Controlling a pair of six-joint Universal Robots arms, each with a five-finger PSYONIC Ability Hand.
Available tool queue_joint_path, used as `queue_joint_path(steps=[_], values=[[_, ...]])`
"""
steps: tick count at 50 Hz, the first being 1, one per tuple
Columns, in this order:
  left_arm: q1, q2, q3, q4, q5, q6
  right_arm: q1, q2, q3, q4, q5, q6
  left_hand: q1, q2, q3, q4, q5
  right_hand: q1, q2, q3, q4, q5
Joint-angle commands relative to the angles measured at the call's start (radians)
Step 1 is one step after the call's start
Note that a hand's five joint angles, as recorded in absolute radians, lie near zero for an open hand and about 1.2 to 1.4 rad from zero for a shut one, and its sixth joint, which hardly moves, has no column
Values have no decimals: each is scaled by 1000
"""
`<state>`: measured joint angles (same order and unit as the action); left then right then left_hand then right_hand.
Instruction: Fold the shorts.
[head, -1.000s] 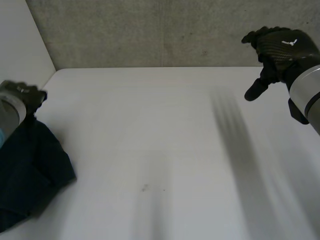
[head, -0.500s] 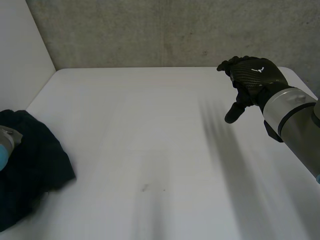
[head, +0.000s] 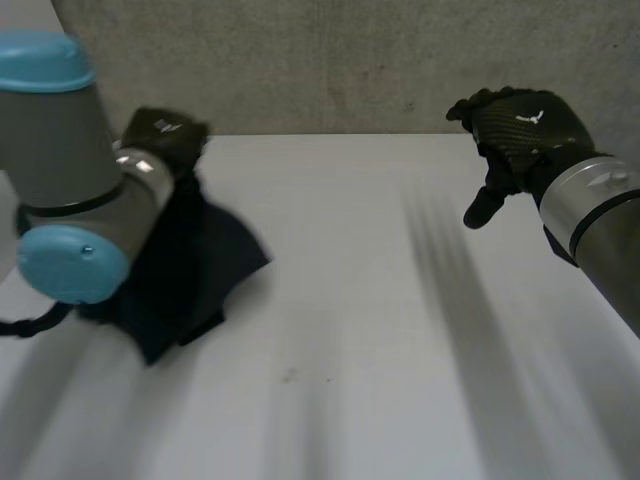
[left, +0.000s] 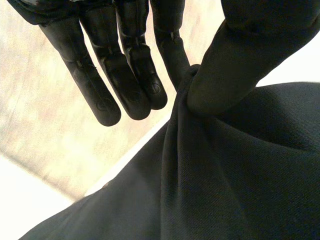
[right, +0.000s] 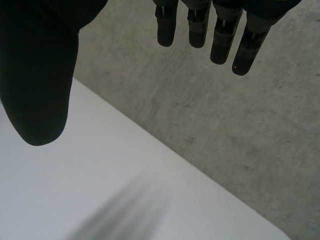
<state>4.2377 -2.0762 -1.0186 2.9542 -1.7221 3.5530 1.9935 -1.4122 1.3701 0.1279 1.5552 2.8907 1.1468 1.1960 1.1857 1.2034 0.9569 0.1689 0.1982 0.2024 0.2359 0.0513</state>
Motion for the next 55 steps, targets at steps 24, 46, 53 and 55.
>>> queue_joint_path(steps=[24, 46, 53, 55], values=[[-64, 123, -245, 8, 133, -276, -32, -2, 4, -25, -14, -7, -960, -1009, -999, -1016, -944, 6, -24, -28, -61, -51], [-53, 76, -459, 19, -28, -488, -21, 324, 26, 38, -246, -242, -910, -959, -949, -967, -895, 6, -24, -28, -61, -51], [-56, -22, -400, 49, -88, -479, -4, 386, 33, 30, -276, -127, -599, -648, -638, -656, -584, 226, 197, 193, 159, 169], [-51, -57, -376, 49, -86, -476, 17, 400, 32, 24, -276, -119, -400, -449, -438, -456, -384, 379, 350, 346, 312, 322]])
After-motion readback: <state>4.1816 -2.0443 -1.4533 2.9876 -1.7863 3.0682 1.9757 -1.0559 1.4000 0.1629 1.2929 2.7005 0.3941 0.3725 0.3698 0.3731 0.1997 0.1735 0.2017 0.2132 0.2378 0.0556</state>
